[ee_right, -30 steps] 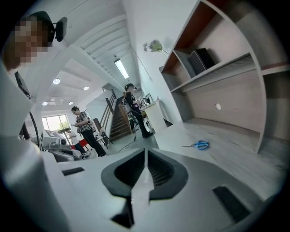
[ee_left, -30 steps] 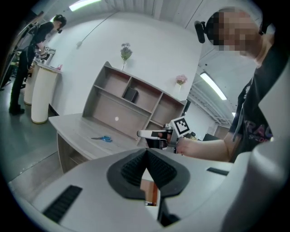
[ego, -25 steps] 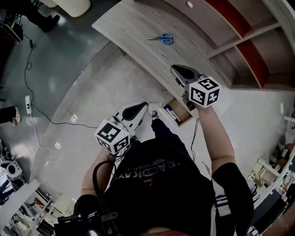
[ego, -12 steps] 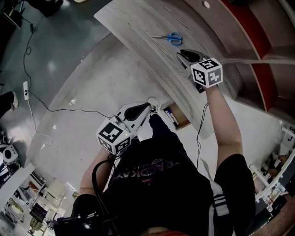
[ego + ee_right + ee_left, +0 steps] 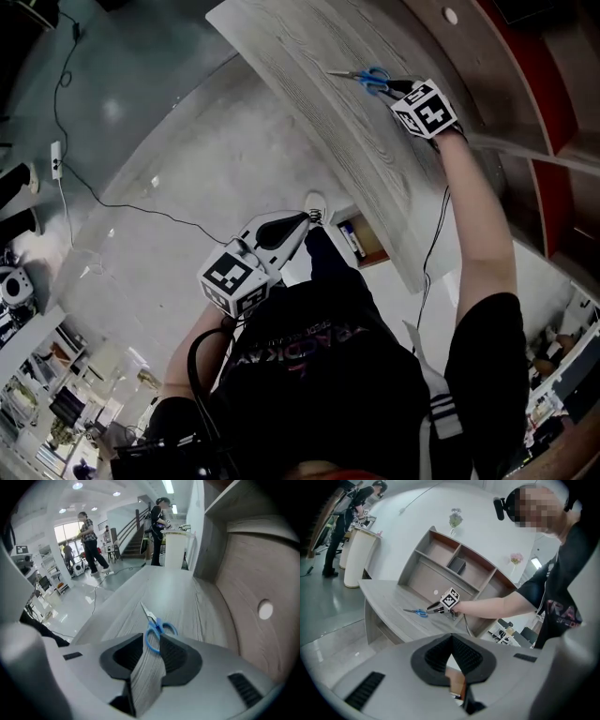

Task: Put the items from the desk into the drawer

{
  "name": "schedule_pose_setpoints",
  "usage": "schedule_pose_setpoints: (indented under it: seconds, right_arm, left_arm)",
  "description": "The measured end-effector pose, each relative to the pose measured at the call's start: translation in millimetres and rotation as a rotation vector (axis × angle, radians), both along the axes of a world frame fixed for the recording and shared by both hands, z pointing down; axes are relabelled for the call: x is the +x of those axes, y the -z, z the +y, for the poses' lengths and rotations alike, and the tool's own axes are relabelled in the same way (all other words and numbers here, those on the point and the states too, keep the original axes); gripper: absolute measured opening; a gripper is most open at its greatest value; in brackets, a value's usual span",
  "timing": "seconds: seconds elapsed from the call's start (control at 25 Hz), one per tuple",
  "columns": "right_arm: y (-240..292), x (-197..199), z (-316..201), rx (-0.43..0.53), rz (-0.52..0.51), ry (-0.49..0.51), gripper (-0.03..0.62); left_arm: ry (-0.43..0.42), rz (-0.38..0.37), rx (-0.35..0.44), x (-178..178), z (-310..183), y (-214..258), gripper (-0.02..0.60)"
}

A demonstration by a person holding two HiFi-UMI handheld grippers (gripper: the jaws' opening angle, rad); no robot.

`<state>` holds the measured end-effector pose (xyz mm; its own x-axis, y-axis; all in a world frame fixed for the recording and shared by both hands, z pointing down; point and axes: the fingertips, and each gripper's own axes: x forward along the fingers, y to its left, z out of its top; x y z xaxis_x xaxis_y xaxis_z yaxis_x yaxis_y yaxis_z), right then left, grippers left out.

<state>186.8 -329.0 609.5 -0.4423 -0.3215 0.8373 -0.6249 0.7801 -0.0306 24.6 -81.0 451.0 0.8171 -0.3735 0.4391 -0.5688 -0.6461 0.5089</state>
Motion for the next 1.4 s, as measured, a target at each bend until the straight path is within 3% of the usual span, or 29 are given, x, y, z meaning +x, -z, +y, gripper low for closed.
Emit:
schedule_pose_setpoints:
  seconds: [0.24, 0.76, 1.16, 1.4]
  right_arm:
    - [-27, 0, -21, -0.056, 0.122, 0.136, 0.110]
    - [-50, -7, -21, -0.177, 0.227, 0.337, 0.115]
    - [-53, -10, -21, -0.264, 0.346, 0.411, 0.123]
    - [-50, -9, -21, -0.230, 0.289, 0.342, 0.102]
  left_arm:
    - [0.030, -0.007, -0.026, -2, -4, -3, 0.011]
    - [0.090, -0.010, -0.063, -10, -10, -12, 0.012]
    - [0.080, -0.001, -0.082, -1, -8, -16, 0.011]
    - [0.094, -0.002, -0.077, -7, -7, -12, 0.012]
